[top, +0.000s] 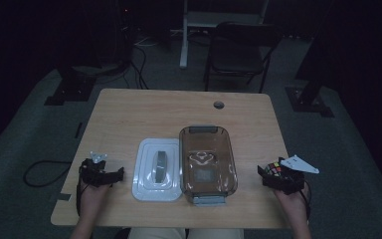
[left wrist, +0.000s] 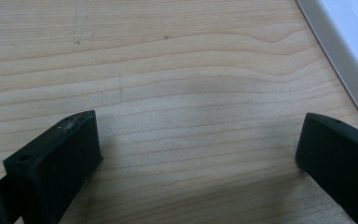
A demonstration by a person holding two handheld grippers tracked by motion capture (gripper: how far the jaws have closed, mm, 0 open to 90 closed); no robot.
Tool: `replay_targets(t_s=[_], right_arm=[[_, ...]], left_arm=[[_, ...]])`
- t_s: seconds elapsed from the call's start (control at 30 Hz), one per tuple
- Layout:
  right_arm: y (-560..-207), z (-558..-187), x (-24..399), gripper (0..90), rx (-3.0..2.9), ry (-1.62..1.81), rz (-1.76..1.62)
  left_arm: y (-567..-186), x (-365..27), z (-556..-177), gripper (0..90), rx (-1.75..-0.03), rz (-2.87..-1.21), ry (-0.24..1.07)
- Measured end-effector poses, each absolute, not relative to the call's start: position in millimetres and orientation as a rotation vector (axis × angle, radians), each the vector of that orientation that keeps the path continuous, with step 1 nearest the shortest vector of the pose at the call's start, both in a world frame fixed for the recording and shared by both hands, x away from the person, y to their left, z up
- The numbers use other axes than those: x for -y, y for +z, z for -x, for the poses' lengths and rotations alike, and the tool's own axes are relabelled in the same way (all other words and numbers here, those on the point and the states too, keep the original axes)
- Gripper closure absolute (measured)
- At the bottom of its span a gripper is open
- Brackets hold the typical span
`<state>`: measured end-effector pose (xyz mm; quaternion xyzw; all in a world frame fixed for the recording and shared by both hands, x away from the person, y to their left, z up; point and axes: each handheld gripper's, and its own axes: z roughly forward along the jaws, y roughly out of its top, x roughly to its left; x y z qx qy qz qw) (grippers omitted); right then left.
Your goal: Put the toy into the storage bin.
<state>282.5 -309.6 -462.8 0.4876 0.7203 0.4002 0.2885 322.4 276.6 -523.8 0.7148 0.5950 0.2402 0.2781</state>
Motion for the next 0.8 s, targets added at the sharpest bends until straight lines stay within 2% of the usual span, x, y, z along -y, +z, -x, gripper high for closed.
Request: replay_targets(t_s=[0.37,0.8], right_arm=[[-481,-283,345,11.7,-1.845,1.019,-1.440],[-516,-286,350,13.8,-1.911,0.979,-1.504]], left_arm=[[-524,-277,-322,0.5,-1.597,-1.919,0.645],[-524,-277,-322,0.5,-1.597,-1.919,0.644]])
